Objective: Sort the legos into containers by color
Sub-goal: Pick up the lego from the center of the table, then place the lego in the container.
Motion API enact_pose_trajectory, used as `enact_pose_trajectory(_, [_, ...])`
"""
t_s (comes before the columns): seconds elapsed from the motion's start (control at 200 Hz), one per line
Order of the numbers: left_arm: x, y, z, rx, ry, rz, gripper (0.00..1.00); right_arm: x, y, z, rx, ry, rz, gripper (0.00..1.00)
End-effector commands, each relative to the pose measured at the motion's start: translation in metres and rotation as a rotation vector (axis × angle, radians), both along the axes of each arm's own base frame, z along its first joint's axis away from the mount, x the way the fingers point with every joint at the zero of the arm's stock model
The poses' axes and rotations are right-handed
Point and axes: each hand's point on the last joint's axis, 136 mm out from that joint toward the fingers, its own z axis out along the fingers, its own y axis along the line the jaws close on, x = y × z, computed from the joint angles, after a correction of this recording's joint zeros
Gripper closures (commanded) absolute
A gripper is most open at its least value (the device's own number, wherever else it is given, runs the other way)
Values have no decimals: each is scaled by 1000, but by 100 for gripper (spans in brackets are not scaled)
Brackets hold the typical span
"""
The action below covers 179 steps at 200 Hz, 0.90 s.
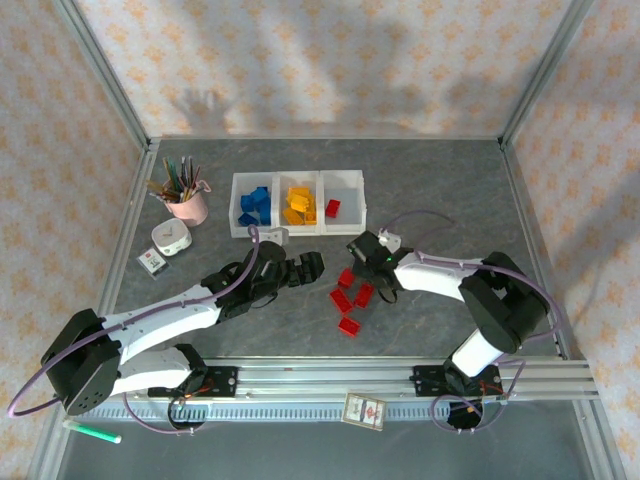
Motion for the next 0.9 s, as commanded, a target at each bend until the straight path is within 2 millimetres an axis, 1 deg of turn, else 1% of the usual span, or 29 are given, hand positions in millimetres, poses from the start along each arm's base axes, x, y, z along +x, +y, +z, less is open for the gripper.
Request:
enact_pose_trajectory(0.0, [3, -4, 2, -8, -17, 7, 1, 10, 4, 5, -11, -42, 7, 31])
enact_pose_trajectory(0.095, [4, -5, 2, -9, -18, 3, 1, 11, 5, 10, -10, -53, 18, 37])
enact_pose_trajectory(0.2, [5, -7, 4, -6, -23, -3, 1, 15, 5, 23, -12, -82, 33, 42])
enact_pose_trajectory(0.335, [8, -9, 11, -3, -39, -6, 1, 24, 9, 47, -21, -131, 57, 43])
enact_pose_trajectory(0.46, [14, -8, 21, 8, -68, 5, 1, 40, 18, 70, -35, -180, 91, 43])
enact_pose_trajectory(0.631, [28, 0, 32, 45, -93, 48, 1, 74, 38, 97, -73, -246, 131, 42])
enact_pose_trajectory(0.781, [45, 12, 41, 33, -98, 93, 1, 111, 53, 108, -57, -263, 140, 41])
enact_pose_trajectory(0.891, [55, 22, 47, 33, -114, 124, 1, 138, 56, 110, -79, -275, 135, 41])
